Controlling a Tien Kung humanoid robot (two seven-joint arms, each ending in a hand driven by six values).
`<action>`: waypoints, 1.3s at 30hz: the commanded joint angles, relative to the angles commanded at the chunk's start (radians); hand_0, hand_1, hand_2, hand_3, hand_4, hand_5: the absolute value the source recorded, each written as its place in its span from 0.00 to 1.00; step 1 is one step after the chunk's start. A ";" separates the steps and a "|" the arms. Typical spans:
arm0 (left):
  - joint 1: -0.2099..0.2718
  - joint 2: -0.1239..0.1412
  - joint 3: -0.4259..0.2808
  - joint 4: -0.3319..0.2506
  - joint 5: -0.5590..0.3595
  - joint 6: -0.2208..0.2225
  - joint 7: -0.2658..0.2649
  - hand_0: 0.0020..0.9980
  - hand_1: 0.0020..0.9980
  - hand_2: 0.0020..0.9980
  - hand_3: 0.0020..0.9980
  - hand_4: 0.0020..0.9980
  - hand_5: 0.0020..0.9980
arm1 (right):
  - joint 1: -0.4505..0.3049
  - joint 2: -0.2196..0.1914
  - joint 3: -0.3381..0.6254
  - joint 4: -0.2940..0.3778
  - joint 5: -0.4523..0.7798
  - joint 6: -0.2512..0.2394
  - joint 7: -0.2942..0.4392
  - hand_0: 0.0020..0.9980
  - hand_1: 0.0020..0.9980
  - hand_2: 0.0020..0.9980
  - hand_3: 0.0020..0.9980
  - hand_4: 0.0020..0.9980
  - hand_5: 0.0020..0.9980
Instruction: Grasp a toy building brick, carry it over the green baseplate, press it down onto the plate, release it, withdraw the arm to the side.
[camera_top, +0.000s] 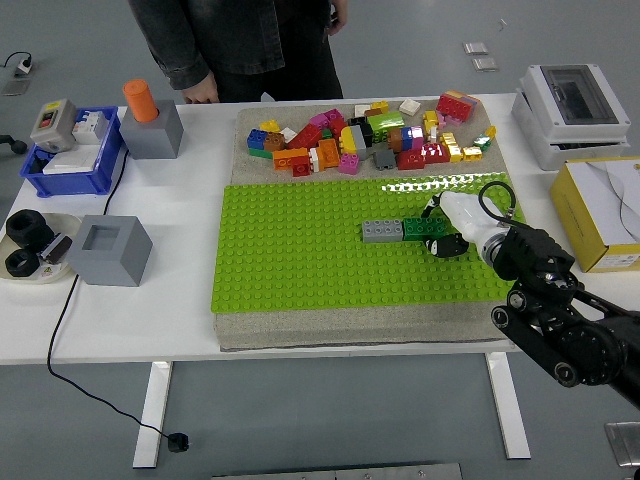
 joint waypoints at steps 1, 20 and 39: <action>0.000 0.000 0.000 0.000 0.000 0.000 0.000 0.66 0.64 0.65 0.67 0.71 0.21 | 0.000 0.000 0.000 0.000 0.000 0.000 0.000 0.77 0.79 0.82 0.65 0.59 0.16; -0.004 0.001 -0.003 0.000 0.005 0.000 -0.003 0.66 0.64 0.65 0.66 0.71 0.20 | 0.001 0.000 0.001 -0.001 -0.002 -0.006 0.000 0.78 0.79 0.84 0.68 0.61 0.16; -0.008 0.001 -0.006 0.000 0.013 0.003 -0.008 0.66 0.64 0.64 0.66 0.71 0.20 | -0.003 0.003 0.002 -0.001 -0.012 -0.006 -0.005 0.78 0.80 0.85 0.69 0.65 0.14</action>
